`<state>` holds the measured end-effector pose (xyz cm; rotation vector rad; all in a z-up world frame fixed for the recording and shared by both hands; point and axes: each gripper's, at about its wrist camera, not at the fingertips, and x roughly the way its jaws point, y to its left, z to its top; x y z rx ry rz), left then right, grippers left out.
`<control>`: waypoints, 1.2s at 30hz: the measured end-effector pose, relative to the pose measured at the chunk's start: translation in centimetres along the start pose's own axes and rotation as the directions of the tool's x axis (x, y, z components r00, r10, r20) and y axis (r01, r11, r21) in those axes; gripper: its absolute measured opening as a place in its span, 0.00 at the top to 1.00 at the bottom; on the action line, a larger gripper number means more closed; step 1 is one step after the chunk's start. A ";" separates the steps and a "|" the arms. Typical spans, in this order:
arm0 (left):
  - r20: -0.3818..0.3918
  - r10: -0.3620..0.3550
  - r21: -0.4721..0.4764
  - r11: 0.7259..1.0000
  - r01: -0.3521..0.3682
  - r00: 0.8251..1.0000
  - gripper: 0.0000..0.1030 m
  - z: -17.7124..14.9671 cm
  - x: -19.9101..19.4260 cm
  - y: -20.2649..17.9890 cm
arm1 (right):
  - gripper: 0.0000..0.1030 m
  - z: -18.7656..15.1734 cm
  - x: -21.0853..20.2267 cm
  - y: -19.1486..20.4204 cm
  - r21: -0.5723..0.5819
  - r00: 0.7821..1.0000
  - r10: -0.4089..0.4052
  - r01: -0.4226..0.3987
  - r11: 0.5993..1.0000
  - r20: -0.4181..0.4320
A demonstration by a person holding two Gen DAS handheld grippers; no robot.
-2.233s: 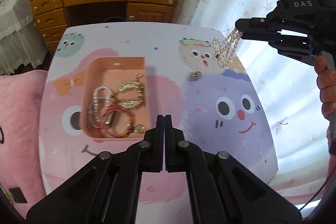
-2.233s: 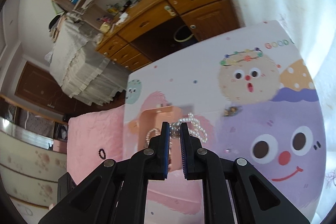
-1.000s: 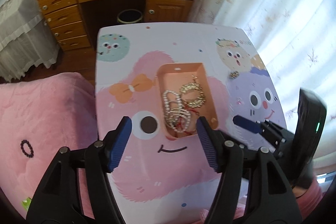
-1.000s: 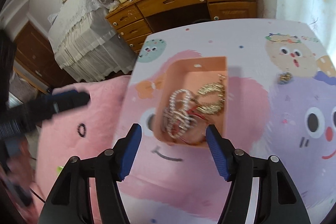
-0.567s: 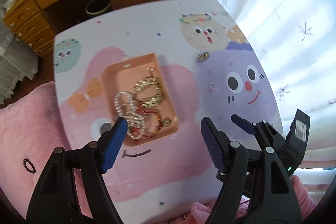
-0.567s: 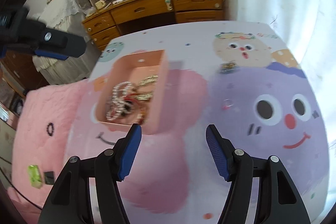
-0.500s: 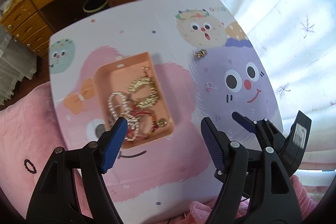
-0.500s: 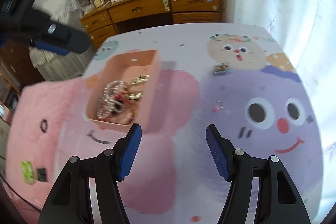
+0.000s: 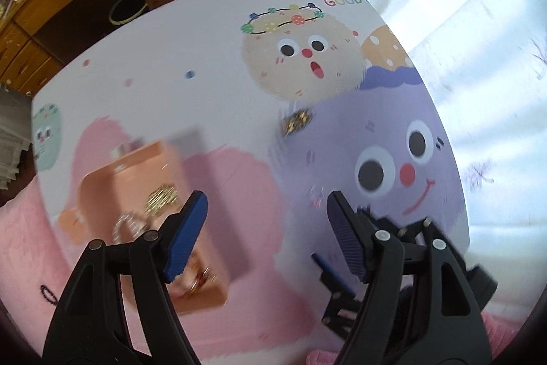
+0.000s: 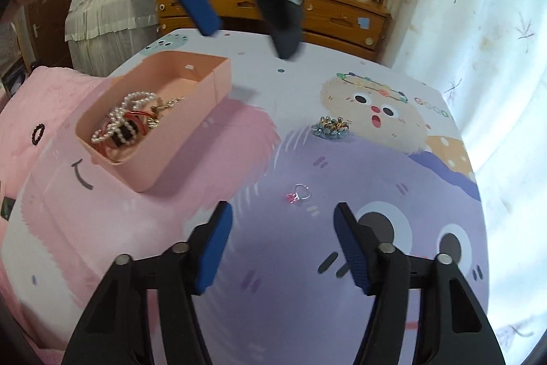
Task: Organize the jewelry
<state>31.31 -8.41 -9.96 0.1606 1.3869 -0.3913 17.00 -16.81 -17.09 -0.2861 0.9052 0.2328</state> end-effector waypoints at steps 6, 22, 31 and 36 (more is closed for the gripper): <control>0.060 -0.014 -0.006 1.000 0.014 0.998 0.32 2.2 4.9 -0.7 | 0.62 0.7 3.1 -1.2 0.036 1.000 0.021 -0.021 0.999 -0.002; 0.097 -0.078 0.015 0.997 0.077 0.992 0.54 3.7 10.5 -0.8 | 0.84 1.8 6.4 -2.1 -0.037 0.997 0.066 -0.067 0.997 -0.045; 0.106 -0.064 0.069 0.996 0.056 0.992 0.80 3.5 11.1 -1.6 | 0.90 1.9 7.2 -3.2 -0.014 0.993 0.111 -0.112 0.994 -0.051; 0.106 -0.089 0.041 0.996 0.085 0.990 0.81 3.3 10.8 -0.8 | 0.91 2.4 7.8 -4.1 0.028 0.987 0.142 -0.140 0.990 -0.071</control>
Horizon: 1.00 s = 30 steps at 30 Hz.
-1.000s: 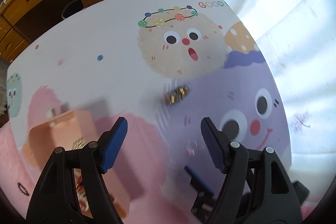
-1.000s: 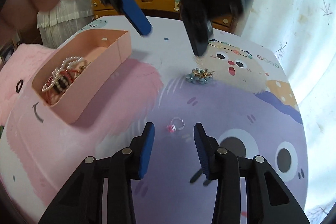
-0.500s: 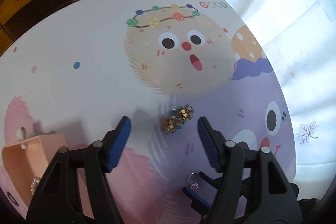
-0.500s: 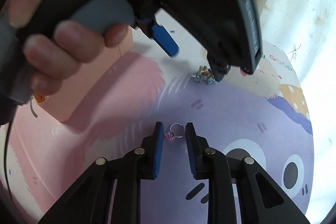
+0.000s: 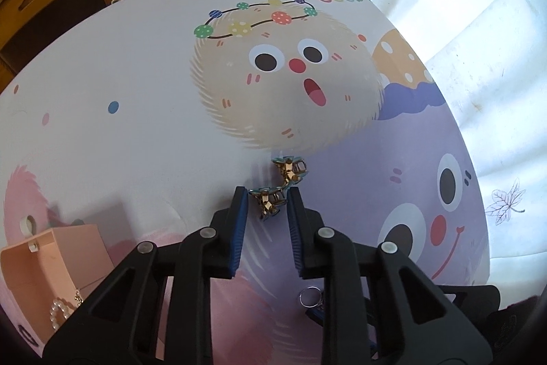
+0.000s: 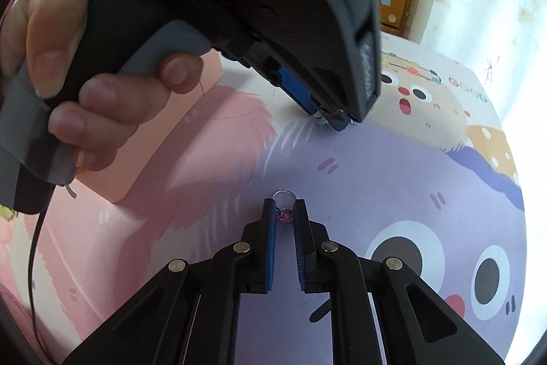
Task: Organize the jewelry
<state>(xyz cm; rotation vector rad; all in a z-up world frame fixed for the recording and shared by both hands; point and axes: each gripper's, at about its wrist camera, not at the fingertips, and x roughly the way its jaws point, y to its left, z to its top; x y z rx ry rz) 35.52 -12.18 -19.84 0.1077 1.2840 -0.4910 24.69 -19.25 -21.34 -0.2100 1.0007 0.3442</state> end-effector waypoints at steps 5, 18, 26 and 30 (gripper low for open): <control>0.007 0.020 -0.023 1.000 -0.020 1.000 0.81 -0.1 -1.7 0.5 | 0.91 0.2 -0.1 -1.5 0.009 1.000 0.006 -0.006 1.000 -0.011; 0.029 0.115 -0.129 0.985 -0.110 0.993 0.80 -3.6 -11.4 2.6 | 0.91 1.8 -4.9 -1.3 0.117 0.992 0.122 -0.125 0.985 0.033; 0.047 0.162 -0.255 0.956 -0.145 0.986 0.81 -10.1 -16.7 5.5 | 0.91 2.1 -8.6 2.3 0.177 0.967 0.247 -0.253 0.951 0.056; 0.063 0.173 -0.297 0.944 -0.147 0.983 0.81 -13.0 -18.6 6.6 | 0.91 2.2 -9.6 3.5 0.243 0.946 0.315 -0.324 0.914 0.074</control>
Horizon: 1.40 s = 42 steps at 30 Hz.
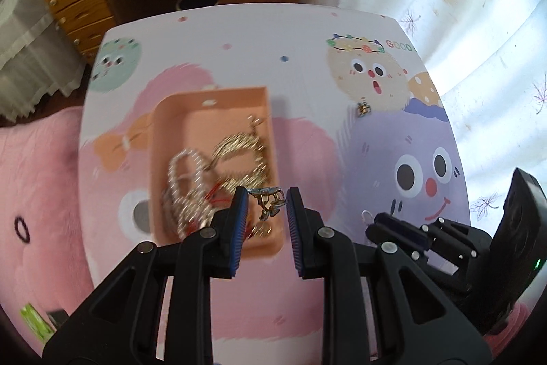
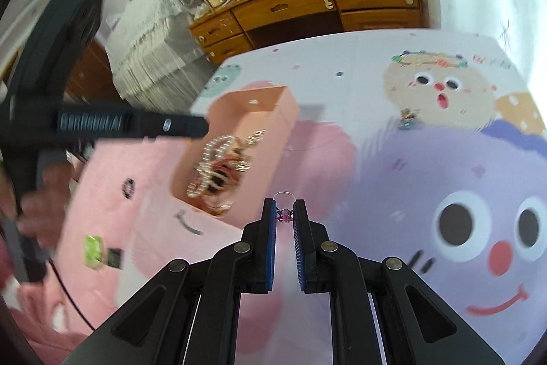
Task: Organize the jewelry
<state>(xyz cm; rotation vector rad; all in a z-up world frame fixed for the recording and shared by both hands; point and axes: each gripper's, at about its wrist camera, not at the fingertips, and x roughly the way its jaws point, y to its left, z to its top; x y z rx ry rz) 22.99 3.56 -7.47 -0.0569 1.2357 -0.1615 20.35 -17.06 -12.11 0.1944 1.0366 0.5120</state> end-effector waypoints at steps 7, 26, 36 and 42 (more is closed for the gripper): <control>0.036 -0.003 -0.031 1.000 0.004 0.999 0.80 -2.4 -2.6 3.0 | 0.91 -0.6 -0.5 4.8 -0.010 0.999 0.053 -0.053 0.999 -0.005; 0.123 -0.111 0.137 0.986 0.094 0.986 0.80 0.4 -6.9 7.2 | 0.90 1.0 0.5 15.2 0.011 0.993 -0.034 0.033 0.999 0.117; 0.130 -0.145 0.135 0.983 0.127 0.981 0.37 1.6 -6.6 9.0 | 0.61 1.7 1.1 16.3 0.103 0.981 -0.136 0.122 0.987 0.140; 0.102 -0.118 0.110 0.988 0.106 0.988 0.36 1.1 -5.7 10.2 | 0.54 1.0 1.1 15.4 0.137 0.982 -0.156 0.142 0.980 0.105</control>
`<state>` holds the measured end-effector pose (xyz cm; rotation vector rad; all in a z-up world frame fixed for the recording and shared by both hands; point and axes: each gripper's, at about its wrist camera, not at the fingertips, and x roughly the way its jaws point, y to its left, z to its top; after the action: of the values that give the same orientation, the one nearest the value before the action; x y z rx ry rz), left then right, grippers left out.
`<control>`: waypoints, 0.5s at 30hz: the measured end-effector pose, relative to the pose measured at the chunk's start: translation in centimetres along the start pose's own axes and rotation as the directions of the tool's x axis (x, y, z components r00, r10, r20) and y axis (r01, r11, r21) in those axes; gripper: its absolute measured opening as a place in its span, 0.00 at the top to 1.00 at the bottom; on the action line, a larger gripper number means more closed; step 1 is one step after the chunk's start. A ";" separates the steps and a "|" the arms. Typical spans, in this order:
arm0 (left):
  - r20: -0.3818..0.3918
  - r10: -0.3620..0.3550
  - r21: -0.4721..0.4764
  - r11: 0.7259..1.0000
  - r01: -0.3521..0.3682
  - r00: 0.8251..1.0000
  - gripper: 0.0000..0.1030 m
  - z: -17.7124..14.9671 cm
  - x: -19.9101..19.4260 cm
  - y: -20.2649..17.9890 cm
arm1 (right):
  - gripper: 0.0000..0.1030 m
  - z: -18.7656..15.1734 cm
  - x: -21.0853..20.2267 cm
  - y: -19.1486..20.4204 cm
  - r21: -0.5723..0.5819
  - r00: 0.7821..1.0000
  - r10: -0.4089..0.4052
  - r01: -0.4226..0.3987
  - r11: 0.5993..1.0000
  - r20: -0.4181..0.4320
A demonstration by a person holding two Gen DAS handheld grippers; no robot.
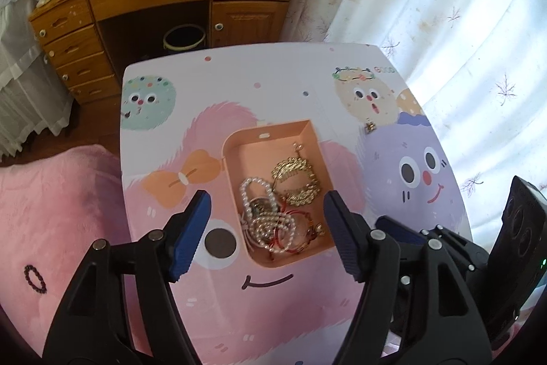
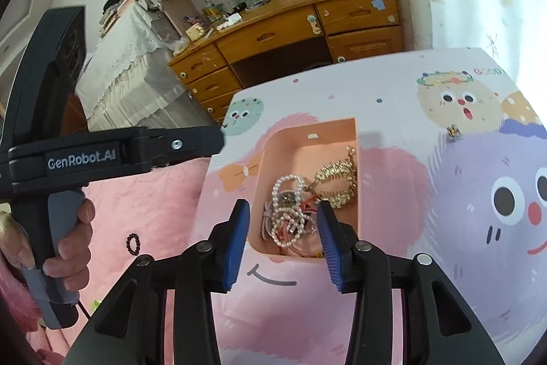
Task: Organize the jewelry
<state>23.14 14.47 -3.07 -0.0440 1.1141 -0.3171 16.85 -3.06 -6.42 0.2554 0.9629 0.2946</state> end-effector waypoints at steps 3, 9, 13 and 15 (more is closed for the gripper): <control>-0.022 0.015 -0.031 0.999 -0.016 1.000 0.36 -0.9 0.6 0.3 | 0.48 -0.3 -0.3 -1.4 0.035 1.000 0.002 -0.002 0.999 -0.019; -0.069 0.051 -0.116 0.992 -0.059 0.996 0.35 -3.7 1.7 0.0 | 0.43 -0.3 -1.0 -6.4 0.139 0.998 0.013 -0.003 0.990 -0.069; -0.085 0.071 -0.229 0.969 -0.089 0.994 0.35 -6.2 2.0 0.3 | 0.39 0.1 -1.6 -10.8 0.206 0.995 0.029 -0.009 0.979 -0.099; -0.100 0.083 -0.281 0.953 -0.108 0.991 0.35 -7.4 2.2 0.3 | 0.39 0.3 -1.7 -13.4 0.234 0.991 0.035 -0.004 0.972 -0.127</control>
<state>17.50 15.03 -8.35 -0.2342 1.2386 -0.0686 18.00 -16.11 -9.53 0.4656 1.1263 0.2174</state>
